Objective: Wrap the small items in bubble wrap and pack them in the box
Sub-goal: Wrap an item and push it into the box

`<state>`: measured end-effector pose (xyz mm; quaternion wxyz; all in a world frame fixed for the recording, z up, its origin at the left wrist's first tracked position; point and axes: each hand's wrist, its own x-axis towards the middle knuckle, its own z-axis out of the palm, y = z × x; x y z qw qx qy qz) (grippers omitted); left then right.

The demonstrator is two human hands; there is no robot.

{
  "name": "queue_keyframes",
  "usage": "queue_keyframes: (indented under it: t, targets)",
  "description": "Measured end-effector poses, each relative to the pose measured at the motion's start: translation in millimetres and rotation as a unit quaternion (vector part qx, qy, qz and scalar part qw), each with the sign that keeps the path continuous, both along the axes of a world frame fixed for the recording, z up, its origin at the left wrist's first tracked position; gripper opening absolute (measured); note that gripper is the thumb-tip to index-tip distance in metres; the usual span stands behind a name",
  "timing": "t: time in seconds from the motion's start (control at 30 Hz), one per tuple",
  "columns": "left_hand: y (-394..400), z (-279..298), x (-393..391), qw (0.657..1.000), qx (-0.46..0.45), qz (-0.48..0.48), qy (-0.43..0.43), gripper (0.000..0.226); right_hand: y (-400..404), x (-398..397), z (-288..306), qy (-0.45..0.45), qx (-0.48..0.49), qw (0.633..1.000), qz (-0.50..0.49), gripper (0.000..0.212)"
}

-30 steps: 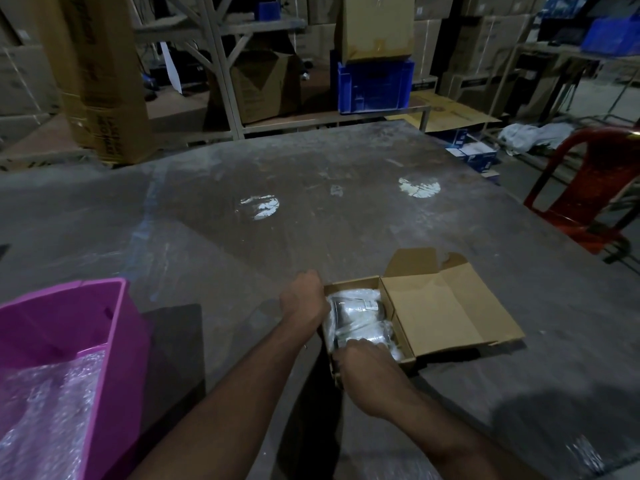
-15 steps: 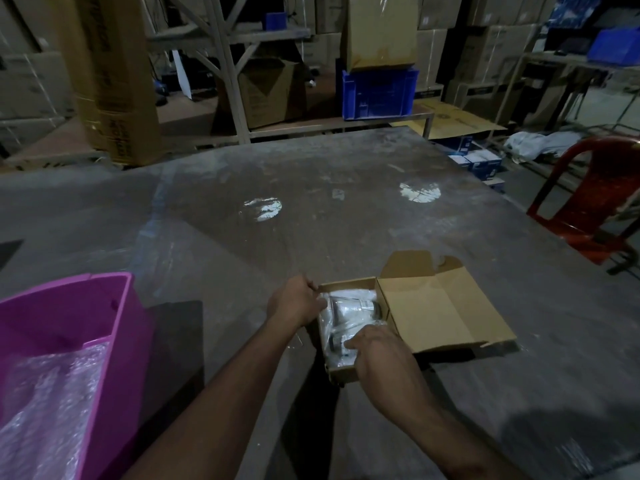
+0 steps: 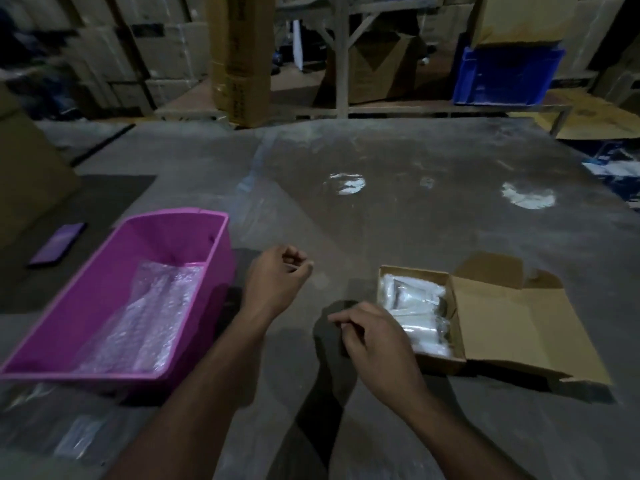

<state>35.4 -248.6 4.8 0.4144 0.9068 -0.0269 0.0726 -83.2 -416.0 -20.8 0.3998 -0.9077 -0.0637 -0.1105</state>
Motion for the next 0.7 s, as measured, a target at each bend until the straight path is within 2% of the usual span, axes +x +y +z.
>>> queue_keyframes:
  t: [0.07,0.2,0.4,0.5,0.57,0.7]
  targets:
    - [24.5,3.6,-6.6,0.999,-0.006,0.032,-0.006,0.012,19.7,9.1,2.0,-0.007,0.013,0.999,0.028,0.025]
    - [75.9,14.0,-18.4,0.996,-0.038,0.073,-0.025,0.015,62.6,21.8,7.4,-0.005,0.066,0.995,0.075,0.025]
    - [159.1,19.3,-24.9,0.99,-0.039,0.129,-0.046,0.009,132.5,33.5,31.1,-0.019,0.065,0.99,0.123,0.026]
    - [204.5,14.2,-21.2,0.985,0.061,0.159,-0.023,0.016,174.6,42.8,39.9,-0.034,0.045,0.989,0.136,0.028]
    - [233.0,8.1,-16.1,0.976,0.152,0.153,0.04,0.02,201.5,48.4,41.7,-0.033,0.036,0.99,0.132,0.028]
    - [264.7,-3.7,-7.5,0.94,0.29,0.039,0.175,0.028,241.9,59.0,34.3,-0.035,-0.055,0.992,0.112,0.03]
